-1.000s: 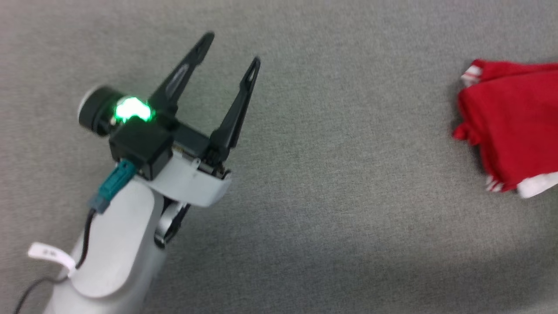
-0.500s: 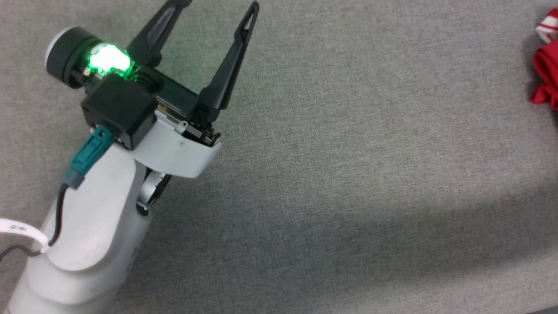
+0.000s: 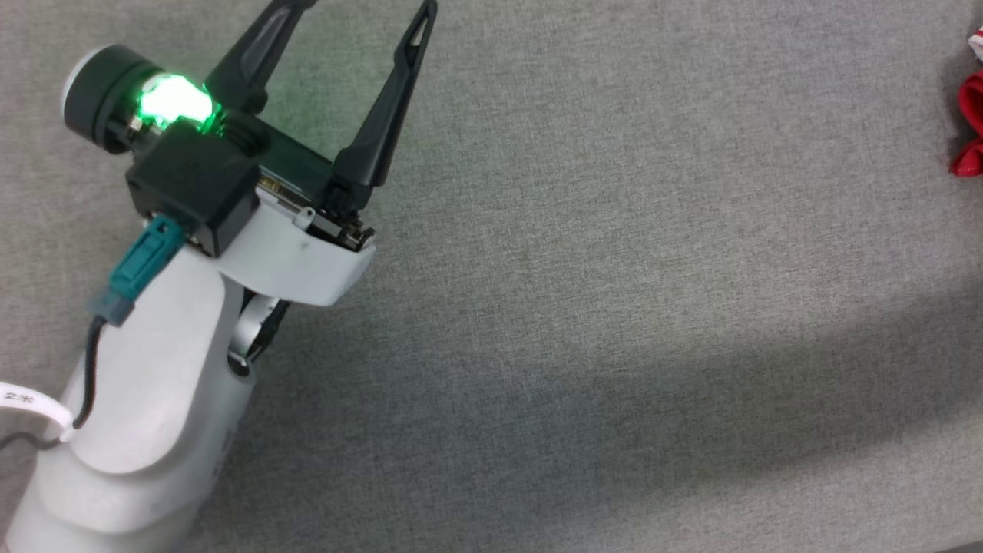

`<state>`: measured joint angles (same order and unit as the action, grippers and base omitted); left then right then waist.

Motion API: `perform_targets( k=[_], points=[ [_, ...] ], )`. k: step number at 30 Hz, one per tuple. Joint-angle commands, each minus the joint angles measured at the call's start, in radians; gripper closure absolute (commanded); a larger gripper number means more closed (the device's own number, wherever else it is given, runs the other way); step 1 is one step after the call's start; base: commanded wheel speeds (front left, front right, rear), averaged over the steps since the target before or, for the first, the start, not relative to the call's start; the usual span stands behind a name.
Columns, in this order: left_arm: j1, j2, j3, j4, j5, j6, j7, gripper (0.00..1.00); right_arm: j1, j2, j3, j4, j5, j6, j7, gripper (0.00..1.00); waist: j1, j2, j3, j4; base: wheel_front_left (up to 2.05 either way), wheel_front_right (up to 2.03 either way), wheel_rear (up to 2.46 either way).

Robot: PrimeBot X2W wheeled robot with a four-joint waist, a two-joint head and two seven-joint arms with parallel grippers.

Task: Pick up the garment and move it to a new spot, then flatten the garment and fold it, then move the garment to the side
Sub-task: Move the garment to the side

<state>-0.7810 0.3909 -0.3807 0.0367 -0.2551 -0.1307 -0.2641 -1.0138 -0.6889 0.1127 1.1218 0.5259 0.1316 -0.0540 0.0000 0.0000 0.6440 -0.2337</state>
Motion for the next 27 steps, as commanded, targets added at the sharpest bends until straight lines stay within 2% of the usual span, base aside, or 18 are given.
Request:
perform_targets(
  k=[1, 2, 11, 27],
  points=[
    [0.008, -0.004, 0.005, 0.002, -0.007, 0.0, 0.001, 0.0, -0.01, -0.005, 0.009, 0.009, -0.002, -0.002, -0.011, 0.05, 0.0, 0.0, -0.01, 0.005, 0.0, 0.0, 0.0],
    [0.013, -0.007, 0.006, 0.005, -0.009, 0.0, 0.001, 0.0, -0.013, -0.008, 0.014, 0.016, -0.001, -0.002, -0.017, 0.0, 0.0, 0.0, -0.016, 0.007, 0.0, 0.0, 0.0],
    [0.119, -0.068, 0.061, 0.04, -0.025, 0.0, 0.001, 0.0, 0.037, 0.006, 0.115, 0.02, -0.005, -0.002, -0.044, 0.0, 0.0, 0.0, -0.129, 0.054, 0.0, 0.0, 0.0],
    [0.492, -0.212, 0.239, 0.156, -0.042, 0.0, 0.001, 0.0, 0.304, 0.115, 0.3, -0.219, 0.115, -0.002, -0.186, 0.0, 0.0, 0.0, -0.388, 0.224, 0.0, 0.0, 0.0]
  ],
)
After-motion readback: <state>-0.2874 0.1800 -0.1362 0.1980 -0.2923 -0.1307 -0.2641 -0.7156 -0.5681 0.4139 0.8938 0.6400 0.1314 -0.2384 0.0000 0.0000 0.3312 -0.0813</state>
